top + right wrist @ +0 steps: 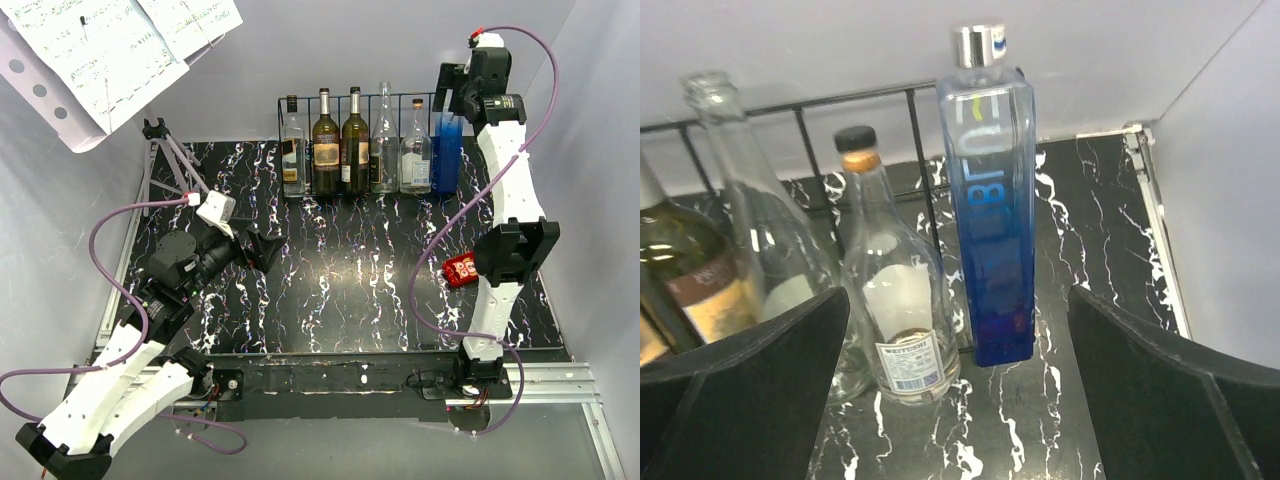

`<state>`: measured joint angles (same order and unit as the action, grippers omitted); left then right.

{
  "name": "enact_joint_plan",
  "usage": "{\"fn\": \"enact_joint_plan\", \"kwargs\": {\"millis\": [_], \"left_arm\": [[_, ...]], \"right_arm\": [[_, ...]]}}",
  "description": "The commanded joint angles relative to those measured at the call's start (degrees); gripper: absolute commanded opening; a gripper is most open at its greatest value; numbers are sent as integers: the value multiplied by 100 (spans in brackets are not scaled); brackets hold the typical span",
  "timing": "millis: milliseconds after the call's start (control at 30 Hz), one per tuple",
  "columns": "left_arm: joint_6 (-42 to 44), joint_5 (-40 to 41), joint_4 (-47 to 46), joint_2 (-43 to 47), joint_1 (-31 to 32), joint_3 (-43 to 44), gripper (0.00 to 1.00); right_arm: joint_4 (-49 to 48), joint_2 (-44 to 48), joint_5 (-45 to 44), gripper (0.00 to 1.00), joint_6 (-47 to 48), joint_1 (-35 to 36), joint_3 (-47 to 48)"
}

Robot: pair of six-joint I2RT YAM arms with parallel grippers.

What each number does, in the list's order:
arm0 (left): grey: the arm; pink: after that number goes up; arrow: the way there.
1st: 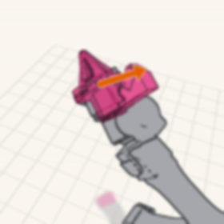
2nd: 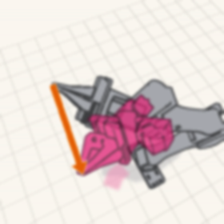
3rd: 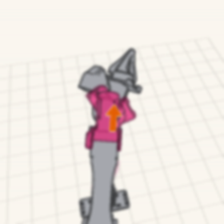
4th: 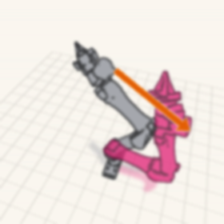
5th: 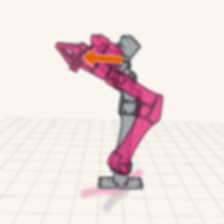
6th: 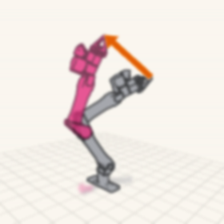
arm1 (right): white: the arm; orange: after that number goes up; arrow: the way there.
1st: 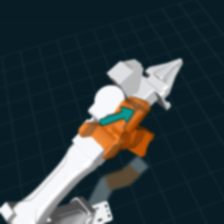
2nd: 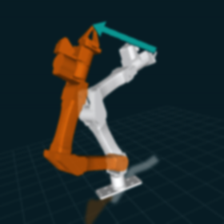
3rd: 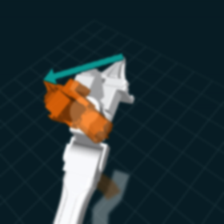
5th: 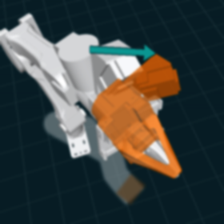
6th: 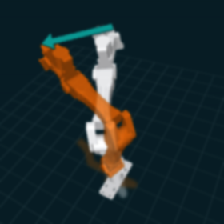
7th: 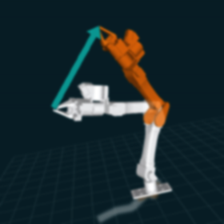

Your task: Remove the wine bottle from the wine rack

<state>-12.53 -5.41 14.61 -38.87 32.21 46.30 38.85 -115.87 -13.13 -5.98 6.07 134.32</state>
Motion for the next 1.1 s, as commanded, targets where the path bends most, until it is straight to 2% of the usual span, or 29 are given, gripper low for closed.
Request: {"fn": "enact_joint_plan", "kwargs": {"millis": [0,100,333,633,933,1067], "left_arm": [[102,-118,24,38,119,-51,98],[120,-171,16,-15,128,-43,98],[190,-189,24,-208,128,-43,98],[287,-48,24,-349,128,-34,98],[322,-100,33,-393,128,-16,98],[357,13,-2,-367,128,-51,98]], "right_arm": [[-884,38,337,98,377,-132,-570],[-1485,-75,241,98,562,-193,-916],[-2030,-822,434,98,791,-343,-688],[-3312,-1077,828,98,967,-536,-1066],[-3577,-1472,1469,97,721,-536,-917],[-3542,-1736,1384,96,712,-545,-548]]}}
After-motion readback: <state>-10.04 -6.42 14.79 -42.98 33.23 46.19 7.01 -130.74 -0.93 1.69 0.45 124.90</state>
